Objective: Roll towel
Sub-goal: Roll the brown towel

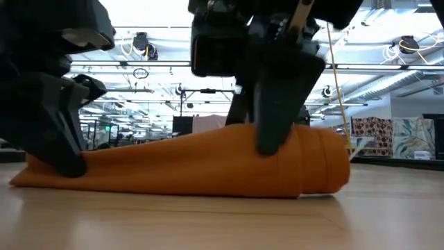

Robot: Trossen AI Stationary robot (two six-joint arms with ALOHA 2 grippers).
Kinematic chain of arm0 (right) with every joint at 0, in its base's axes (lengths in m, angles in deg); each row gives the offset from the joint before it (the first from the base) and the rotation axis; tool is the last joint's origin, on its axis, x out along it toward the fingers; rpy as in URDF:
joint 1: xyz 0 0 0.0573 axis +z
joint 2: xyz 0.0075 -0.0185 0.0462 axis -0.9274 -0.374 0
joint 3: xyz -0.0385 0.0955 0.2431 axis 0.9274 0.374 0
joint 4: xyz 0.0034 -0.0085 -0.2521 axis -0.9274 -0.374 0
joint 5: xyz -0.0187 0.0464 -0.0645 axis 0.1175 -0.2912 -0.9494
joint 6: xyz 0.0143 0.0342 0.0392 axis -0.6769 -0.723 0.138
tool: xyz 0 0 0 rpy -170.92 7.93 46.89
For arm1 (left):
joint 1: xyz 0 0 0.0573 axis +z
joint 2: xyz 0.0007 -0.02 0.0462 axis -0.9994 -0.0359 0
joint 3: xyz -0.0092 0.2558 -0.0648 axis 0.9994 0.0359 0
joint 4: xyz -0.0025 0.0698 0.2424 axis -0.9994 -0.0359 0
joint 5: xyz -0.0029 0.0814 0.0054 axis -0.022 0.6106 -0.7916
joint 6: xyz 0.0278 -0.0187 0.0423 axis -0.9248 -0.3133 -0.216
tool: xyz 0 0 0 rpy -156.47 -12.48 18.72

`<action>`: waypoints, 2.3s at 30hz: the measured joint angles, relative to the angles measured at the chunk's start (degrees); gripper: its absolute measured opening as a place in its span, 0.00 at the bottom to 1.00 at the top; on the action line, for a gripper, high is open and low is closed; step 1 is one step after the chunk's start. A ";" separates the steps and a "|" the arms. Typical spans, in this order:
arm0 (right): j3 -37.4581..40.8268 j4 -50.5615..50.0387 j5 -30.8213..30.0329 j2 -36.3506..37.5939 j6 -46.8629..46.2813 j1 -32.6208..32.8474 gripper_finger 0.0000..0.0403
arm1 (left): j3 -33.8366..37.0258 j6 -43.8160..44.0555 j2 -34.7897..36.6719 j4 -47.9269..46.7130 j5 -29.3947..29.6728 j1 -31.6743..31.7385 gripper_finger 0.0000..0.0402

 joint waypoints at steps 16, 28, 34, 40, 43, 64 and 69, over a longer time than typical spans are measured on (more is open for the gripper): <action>0.00 -4.27 -37.14 9.66 0.14 12.66 0.38 | 0.02 4.20 6.56 0.52 -20.49 9.52 0.03; -0.04 -3.82 -46.48 4.47 -4.92 14.38 0.43 | 0.02 1.89 6.56 -1.03 -33.45 18.17 0.03; -0.04 -4.97 -47.49 2.21 -7.58 13.66 0.57 | 0.02 1.25 6.54 -1.34 -37.44 21.35 0.03; 0.02 -5.27 -43.54 1.92 -8.57 12.00 0.55 | 0.02 1.16 6.54 -1.04 -35.52 22.58 0.03; 0.02 -5.28 -39.01 1.91 -8.50 10.71 0.44 | 0.04 -0.17 6.54 -0.53 -31.83 21.48 0.07; 0.02 5.51 -14.53 1.93 -6.45 6.41 0.02 | 0.07 -3.98 14.56 1.49 -9.15 1.81 0.34; 0.02 9.41 -13.38 1.93 -6.44 8.39 0.02 | 0.07 -4.71 14.51 7.28 2.84 -7.83 0.34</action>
